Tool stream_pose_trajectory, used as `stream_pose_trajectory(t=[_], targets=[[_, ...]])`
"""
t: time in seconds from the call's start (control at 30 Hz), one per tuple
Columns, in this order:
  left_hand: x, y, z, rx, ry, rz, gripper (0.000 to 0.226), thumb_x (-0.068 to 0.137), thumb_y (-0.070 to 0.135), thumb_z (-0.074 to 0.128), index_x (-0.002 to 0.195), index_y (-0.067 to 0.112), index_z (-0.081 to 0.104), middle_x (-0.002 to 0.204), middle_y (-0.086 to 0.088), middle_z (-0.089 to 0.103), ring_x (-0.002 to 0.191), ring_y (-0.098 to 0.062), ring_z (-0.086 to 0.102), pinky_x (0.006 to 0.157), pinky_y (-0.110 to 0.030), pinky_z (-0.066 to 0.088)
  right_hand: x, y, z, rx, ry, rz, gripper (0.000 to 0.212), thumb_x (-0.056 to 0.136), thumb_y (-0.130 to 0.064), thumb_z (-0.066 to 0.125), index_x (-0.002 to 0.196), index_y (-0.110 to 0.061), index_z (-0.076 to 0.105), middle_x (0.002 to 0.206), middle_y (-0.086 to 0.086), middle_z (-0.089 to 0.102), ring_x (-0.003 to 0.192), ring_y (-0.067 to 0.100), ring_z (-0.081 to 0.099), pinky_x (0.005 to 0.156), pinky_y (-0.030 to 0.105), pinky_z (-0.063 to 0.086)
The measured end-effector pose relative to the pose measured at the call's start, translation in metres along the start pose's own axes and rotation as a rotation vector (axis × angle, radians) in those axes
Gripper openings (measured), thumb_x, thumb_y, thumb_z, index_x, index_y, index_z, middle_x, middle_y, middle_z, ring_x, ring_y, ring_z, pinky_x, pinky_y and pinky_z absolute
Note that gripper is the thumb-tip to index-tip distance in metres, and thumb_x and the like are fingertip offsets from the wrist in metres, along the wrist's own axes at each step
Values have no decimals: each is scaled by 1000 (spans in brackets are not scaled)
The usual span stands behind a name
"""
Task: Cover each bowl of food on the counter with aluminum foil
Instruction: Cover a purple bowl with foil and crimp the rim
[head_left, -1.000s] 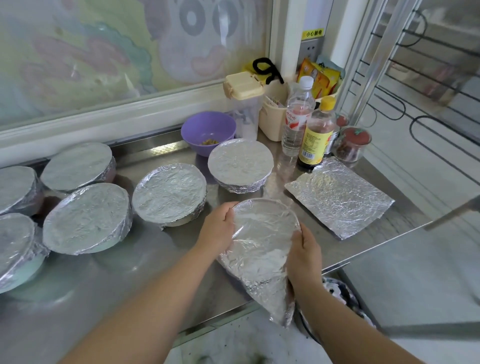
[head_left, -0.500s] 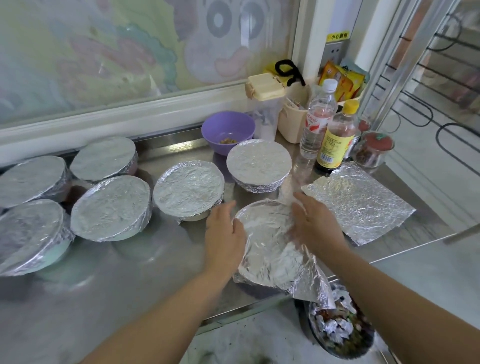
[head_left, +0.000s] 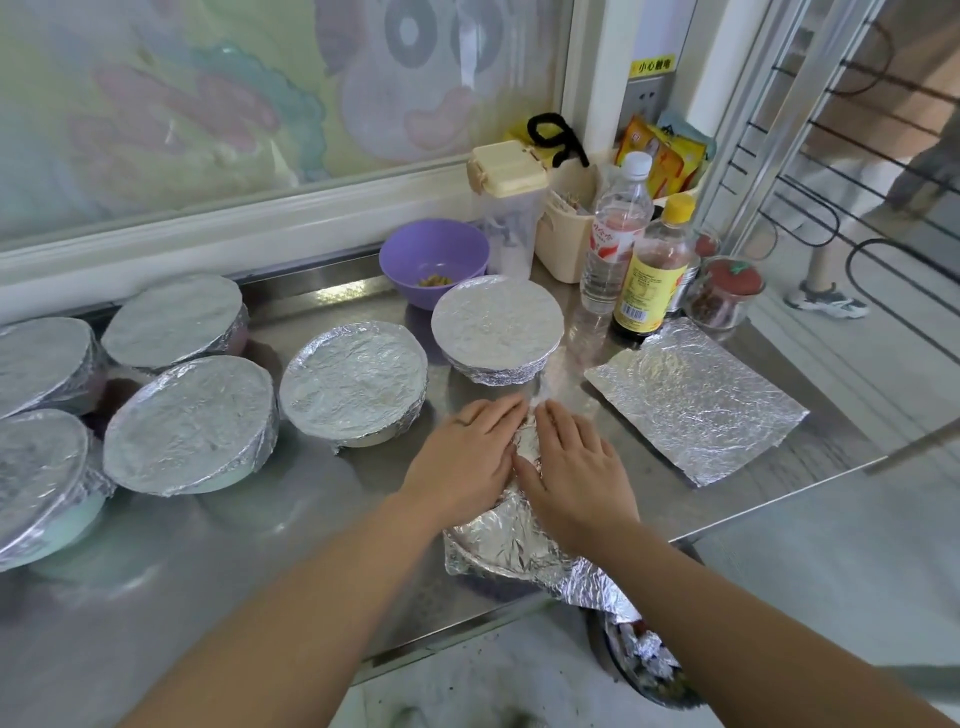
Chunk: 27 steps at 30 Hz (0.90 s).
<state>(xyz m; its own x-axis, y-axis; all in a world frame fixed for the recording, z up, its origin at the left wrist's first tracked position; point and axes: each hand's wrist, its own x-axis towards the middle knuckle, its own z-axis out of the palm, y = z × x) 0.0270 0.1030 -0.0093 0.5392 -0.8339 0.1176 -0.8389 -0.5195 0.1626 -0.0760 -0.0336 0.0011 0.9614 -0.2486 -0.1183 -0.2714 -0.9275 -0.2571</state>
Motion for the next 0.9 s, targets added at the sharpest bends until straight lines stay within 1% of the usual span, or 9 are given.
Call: stream_pose_trajectory(t=[0.13, 0.27, 0.37, 0.5, 0.6, 0.67, 0.77, 0.83, 0.9], targets=[[-5, 3, 1, 28, -13, -65, 55, 102, 36, 32, 153, 15, 34, 158, 4, 32, 134, -21, 39, 107, -38, 41, -13, 9, -6, 263, 7, 56, 84, 97, -68, 32, 162, -25, 1, 170, -4, -1, 156, 20, 3, 123, 44, 16], [-9, 12, 6, 59, -7, -197, 56, 101, 37, 31, 153, 16, 35, 158, 5, 33, 132, -22, 42, 105, -37, 42, -32, 6, 11, 582, 168, 209, 70, 102, -50, 43, 161, -19, 19, 167, -2, 20, 152, 15, 20, 119, 35, 26], [-14, 17, 5, 70, -17, -242, 57, 102, 37, 29, 155, 16, 30, 160, 5, 29, 135, -22, 38, 110, -35, 37, -28, 5, 16, 848, 266, 282, 52, 106, -35, 46, 155, -21, 36, 157, -4, 42, 143, 11, 39, 116, 31, 33], [-15, 19, 3, 65, -36, -273, 57, 104, 37, 28, 157, 17, 23, 163, 6, 22, 139, -21, 32, 114, -35, 32, -27, 7, 19, 1080, 281, 353, 43, 107, -33, 46, 149, -29, 46, 144, -12, 55, 132, 7, 51, 111, 34, 43], [-14, 19, 4, 71, -53, -284, 57, 104, 37, 27, 158, 18, 21, 163, 7, 21, 139, -22, 31, 114, -35, 32, -26, 7, 20, 1197, 280, 393, 31, 108, -29, 42, 135, -33, 59, 120, -10, 70, 110, 10, 67, 94, 39, 56], [-15, 19, 3, 73, -62, -282, 57, 104, 37, 27, 158, 17, 21, 163, 6, 21, 140, -22, 31, 115, -35, 31, -25, 8, 19, 1261, 269, 415, 30, 109, -27, 40, 124, -33, 65, 109, -8, 73, 101, 11, 70, 86, 36, 58], [-14, 20, 0, 62, -69, -272, 57, 105, 36, 27, 158, 17, 20, 163, 6, 19, 141, -22, 29, 115, -35, 30, -25, 11, 10, 1265, 173, 479, 31, 110, -32, 38, 111, -26, 68, 99, -5, 73, 92, 12, 70, 76, 28, 54], [-15, 20, 0, 53, -77, -273, 57, 105, 37, 28, 158, 17, 20, 164, 6, 19, 141, -22, 29, 114, -36, 31, -18, 18, 1, 1074, 142, 436, 34, 109, -38, 37, 105, -21, 67, 90, -5, 69, 85, 17, 65, 75, 33, 53], [-16, 20, 1, 68, -60, -281, 57, 103, 37, 30, 156, 17, 26, 162, 5, 24, 138, -23, 34, 110, -38, 37, -2, 24, -11, 825, 168, 296, 36, 108, -37, 40, 128, -20, 64, 105, -7, 65, 98, 16, 60, 90, 39, 50]])
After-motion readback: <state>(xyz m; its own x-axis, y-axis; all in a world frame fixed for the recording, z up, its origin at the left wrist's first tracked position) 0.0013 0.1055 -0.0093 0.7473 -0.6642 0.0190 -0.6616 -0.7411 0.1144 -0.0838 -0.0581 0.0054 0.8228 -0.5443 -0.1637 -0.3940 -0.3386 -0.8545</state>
